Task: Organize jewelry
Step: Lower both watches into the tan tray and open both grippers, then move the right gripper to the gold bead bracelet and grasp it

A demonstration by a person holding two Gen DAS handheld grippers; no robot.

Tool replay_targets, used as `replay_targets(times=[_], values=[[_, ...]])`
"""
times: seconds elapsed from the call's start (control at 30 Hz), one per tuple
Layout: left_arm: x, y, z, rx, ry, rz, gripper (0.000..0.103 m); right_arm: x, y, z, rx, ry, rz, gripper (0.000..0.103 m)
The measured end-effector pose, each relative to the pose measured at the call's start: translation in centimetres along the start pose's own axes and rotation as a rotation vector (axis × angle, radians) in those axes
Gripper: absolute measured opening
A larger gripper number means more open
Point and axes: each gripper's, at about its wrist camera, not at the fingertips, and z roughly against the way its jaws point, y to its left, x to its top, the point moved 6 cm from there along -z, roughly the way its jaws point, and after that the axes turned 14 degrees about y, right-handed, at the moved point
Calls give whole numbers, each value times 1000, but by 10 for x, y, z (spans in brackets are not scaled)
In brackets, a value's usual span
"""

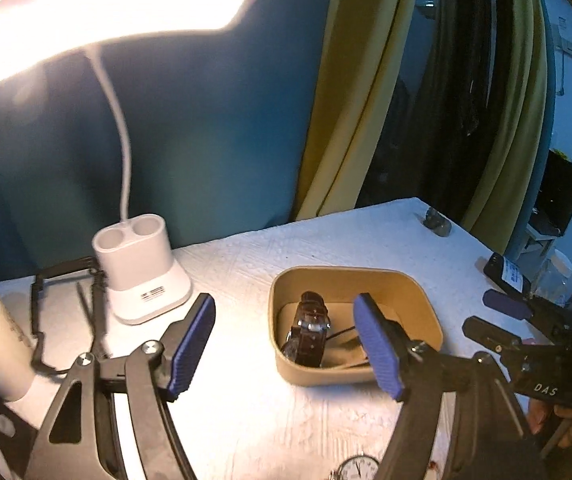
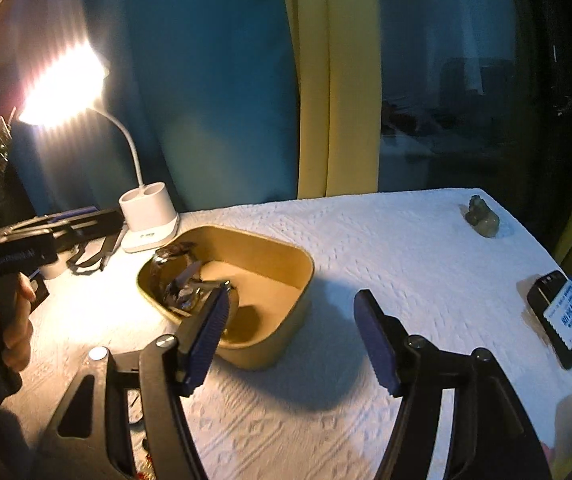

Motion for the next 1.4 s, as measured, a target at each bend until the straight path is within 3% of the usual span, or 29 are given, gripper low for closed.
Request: replay_targets(times=[0.37, 0.7, 0.97, 1.23, 1.3, 1.37, 1.4], values=[[-43, 7, 49, 8, -29, 1, 72, -38, 22, 22, -9, 43, 37, 63], [-87, 25, 67, 22, -3, 39, 72, -79, 46, 36, -17, 97, 82, 63], [-118, 33, 74, 22, 30, 57, 72, -106, 77, 36, 44, 140, 133, 62], [-141, 36, 76, 13, 59, 85, 72, -134, 109, 19, 82, 227, 208, 37], [-144, 36, 76, 12, 65, 90, 72, -138, 112, 14, 79, 244, 218, 28], [-146, 36, 74, 12, 71, 93, 72, -139, 110, 12, 60, 245, 217, 9], [-147, 35, 74, 12, 74, 94, 72, -138, 107, 13, 58, 241, 211, 8]])
